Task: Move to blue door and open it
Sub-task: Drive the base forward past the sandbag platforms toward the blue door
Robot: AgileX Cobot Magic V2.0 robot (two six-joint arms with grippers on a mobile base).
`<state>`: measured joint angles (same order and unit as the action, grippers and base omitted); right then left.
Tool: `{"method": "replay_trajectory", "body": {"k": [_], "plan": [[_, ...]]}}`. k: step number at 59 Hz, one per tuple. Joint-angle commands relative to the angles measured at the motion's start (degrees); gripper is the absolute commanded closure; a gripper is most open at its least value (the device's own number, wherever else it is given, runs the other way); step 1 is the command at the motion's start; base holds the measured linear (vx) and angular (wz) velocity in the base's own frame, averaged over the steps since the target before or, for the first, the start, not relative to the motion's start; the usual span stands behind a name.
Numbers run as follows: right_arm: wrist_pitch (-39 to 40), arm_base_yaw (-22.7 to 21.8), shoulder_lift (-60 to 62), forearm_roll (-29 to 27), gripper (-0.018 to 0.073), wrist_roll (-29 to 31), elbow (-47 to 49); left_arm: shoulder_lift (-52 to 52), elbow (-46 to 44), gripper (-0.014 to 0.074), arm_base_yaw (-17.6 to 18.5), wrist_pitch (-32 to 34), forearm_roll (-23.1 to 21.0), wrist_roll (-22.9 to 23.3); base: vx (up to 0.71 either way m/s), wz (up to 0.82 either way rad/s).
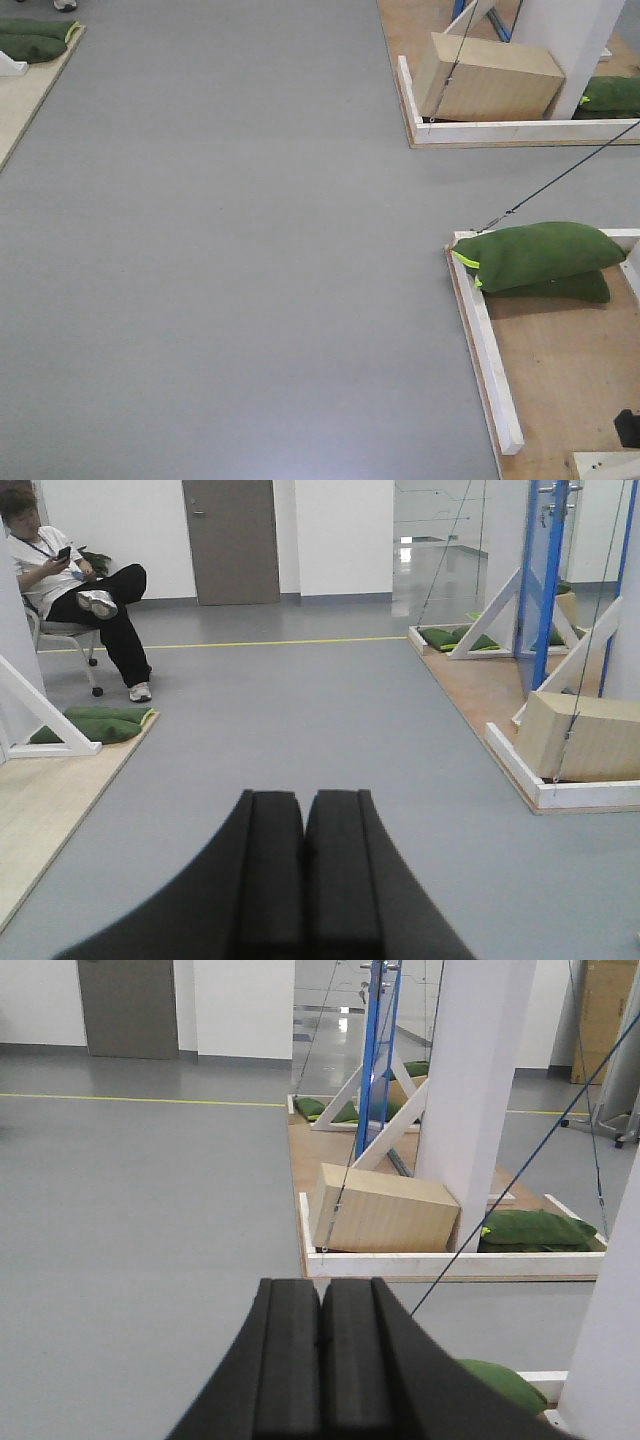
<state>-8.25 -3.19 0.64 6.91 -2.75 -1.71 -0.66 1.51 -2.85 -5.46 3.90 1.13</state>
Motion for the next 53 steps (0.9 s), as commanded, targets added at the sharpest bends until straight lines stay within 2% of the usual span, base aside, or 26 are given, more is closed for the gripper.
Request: {"method": "replay_trajectory", "body": {"k": [1,27,53], "plan": [[4.7,-0.41,0.73,0.57,0.0561,0.26,-0.07,-0.8,-1.57,0.0524,-0.01,4.77,-0.1,0.37,0.15,0.05],[4.7,-0.41,0.73,0.57,0.0561,0.26,-0.07,-0.8,-1.57,0.0524,-0.01,4.77,-0.1,0.37,0.18,0.08],[4.7,-0.41,0.73,0.57,0.0561,0.26,-0.07,-0.8,-1.57,0.0524,-0.01,4.77,-0.1,0.37,0.23,-0.13]]}}
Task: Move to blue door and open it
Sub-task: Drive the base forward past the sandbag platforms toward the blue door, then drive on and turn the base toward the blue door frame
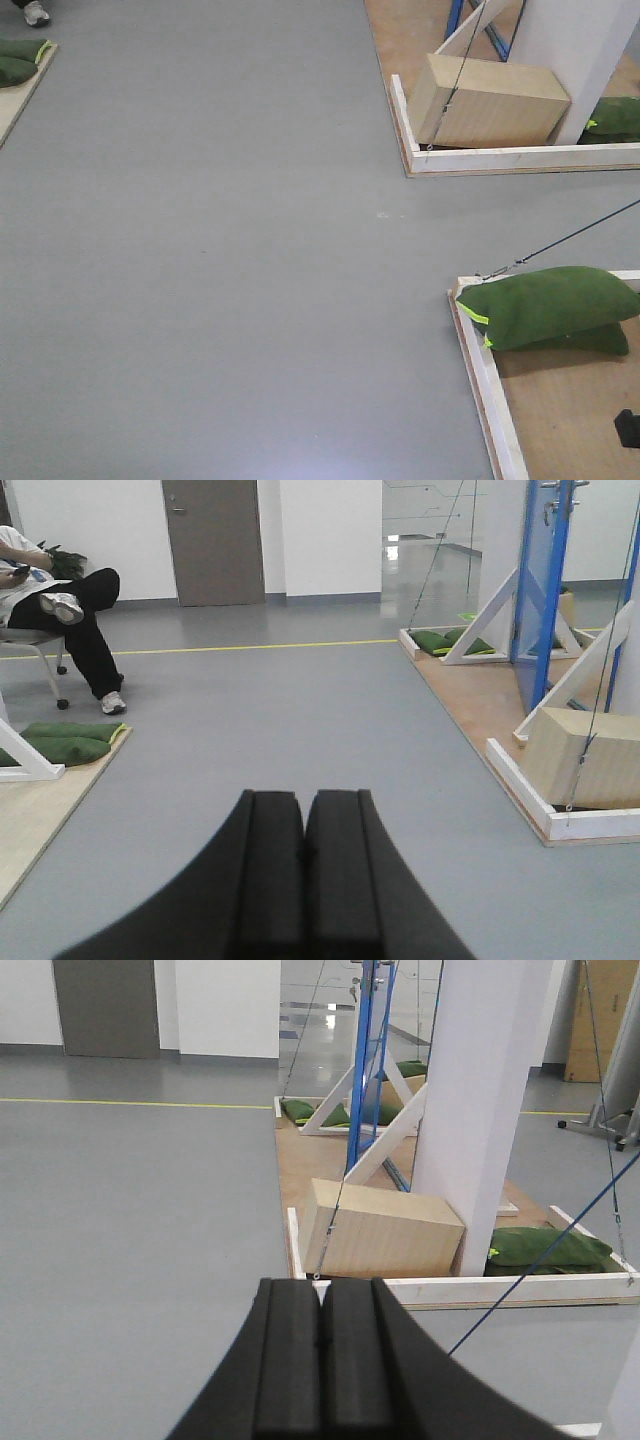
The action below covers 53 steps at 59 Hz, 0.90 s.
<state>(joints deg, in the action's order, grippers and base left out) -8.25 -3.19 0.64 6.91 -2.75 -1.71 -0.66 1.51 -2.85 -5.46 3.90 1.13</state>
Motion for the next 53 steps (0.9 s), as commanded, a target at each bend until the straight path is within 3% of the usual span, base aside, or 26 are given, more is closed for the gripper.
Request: {"method": "replay_trajectory", "body": {"k": [1,53], "plan": [[4.7,-0.41,0.73,0.57,0.0561,0.26,-0.07,-0.8,-1.57,0.0524,-0.01,4.77,-0.1,0.37,0.29,-0.08],[4.7,-0.41,0.73,0.57,0.0561,0.26,-0.07,-0.8,-1.57,0.0524,-0.01,4.77,-0.1,0.37,0.35,0.01]]}}
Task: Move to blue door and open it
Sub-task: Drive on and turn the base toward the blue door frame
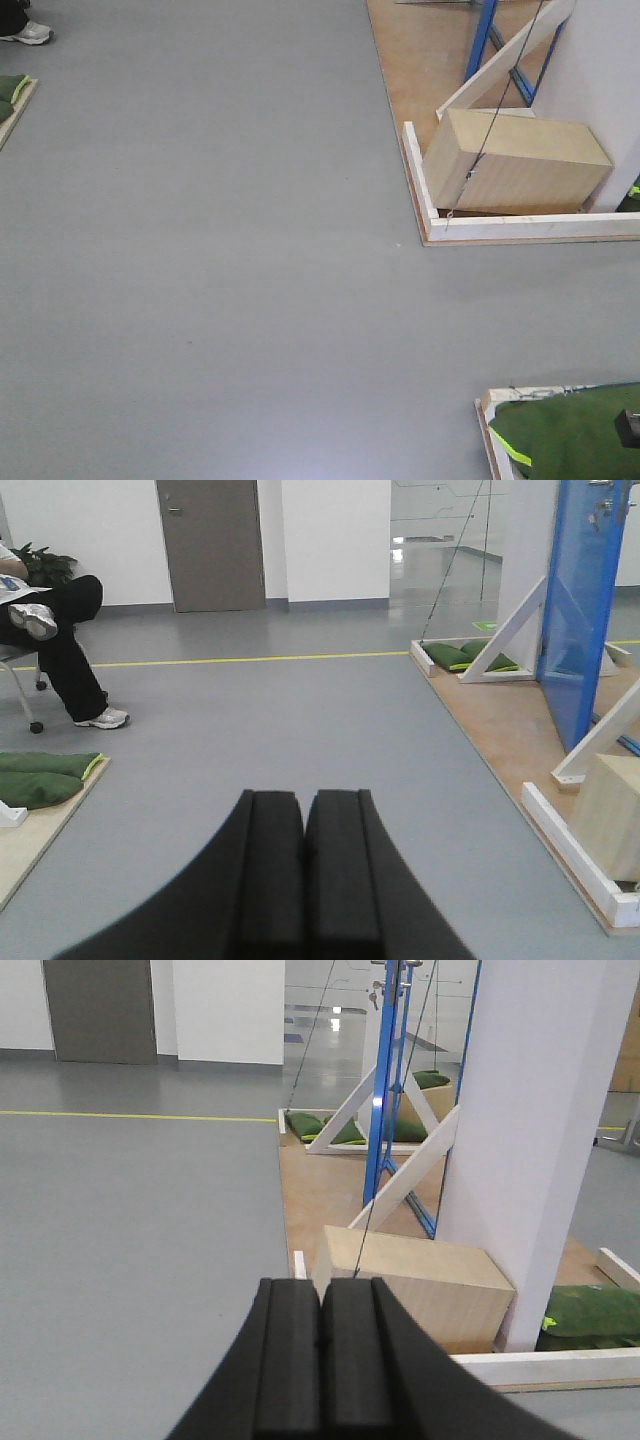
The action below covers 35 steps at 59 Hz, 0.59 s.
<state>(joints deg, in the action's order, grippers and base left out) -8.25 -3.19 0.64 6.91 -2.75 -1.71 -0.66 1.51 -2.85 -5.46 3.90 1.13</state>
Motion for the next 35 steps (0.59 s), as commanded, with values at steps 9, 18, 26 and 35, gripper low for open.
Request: {"method": "replay_trajectory", "body": {"k": [9,18,26,35], "plan": [[4.7,-0.41,0.73,0.57,0.0561,0.26,-0.07,-0.8,-1.57,0.0524,-0.01,4.77,-0.1,0.37,0.46,0.05],[4.7,-0.41,0.73,0.57,0.0561,0.26,-0.07,-0.8,-1.57,0.0524,-0.01,4.77,-0.1,0.37,0.47,0.03],[4.7,-0.41,0.73,0.57,0.0561,0.26,-0.07,-0.8,-1.57,0.0524,-0.01,4.77,-0.1,0.37,0.48,0.0],[4.7,-0.41,0.73,0.57,0.0561,0.26,-0.07,-0.8,-1.57,0.0524,-0.01,4.77,-0.1,0.37,0.48,-0.02]]}}
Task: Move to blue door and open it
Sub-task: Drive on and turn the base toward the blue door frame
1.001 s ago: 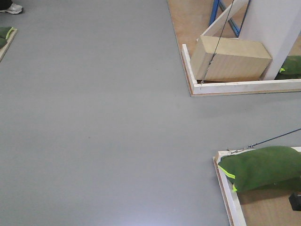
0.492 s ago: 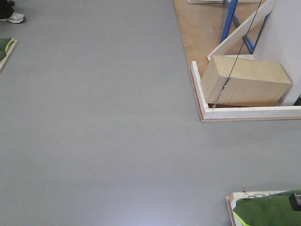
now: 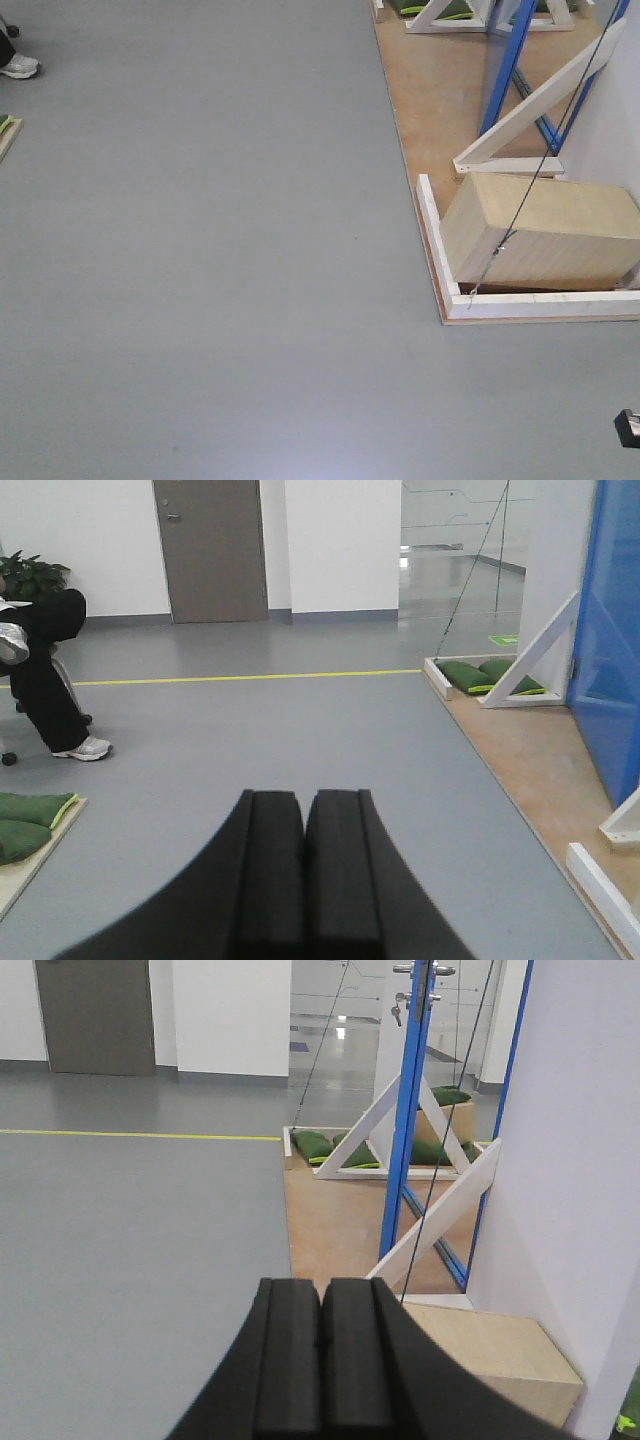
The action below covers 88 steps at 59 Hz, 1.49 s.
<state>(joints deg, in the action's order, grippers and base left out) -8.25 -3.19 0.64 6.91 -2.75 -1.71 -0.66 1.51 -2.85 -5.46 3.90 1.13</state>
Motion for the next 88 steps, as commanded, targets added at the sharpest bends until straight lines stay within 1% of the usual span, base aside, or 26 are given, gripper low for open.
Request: {"method": "replay_trajectory", "body": {"k": [1,35,88], "plan": [[4.7,-0.41,0.73,0.57,0.0561,0.26,-0.07,-0.8,-1.57,0.0524,-0.01,4.77,-0.1,0.37,0.49,-0.04],[4.7,-0.41,0.73,0.57,0.0561,0.26,-0.07,-0.8,-1.57,0.0524,-0.01,4.77,-0.1,0.37,0.49,-0.02],[4.7,-0.41,0.73,0.57,0.0561,0.26,-0.07,-0.8,-1.57,0.0524,-0.01,4.77,-0.1,0.37,0.49,0.06]]}}
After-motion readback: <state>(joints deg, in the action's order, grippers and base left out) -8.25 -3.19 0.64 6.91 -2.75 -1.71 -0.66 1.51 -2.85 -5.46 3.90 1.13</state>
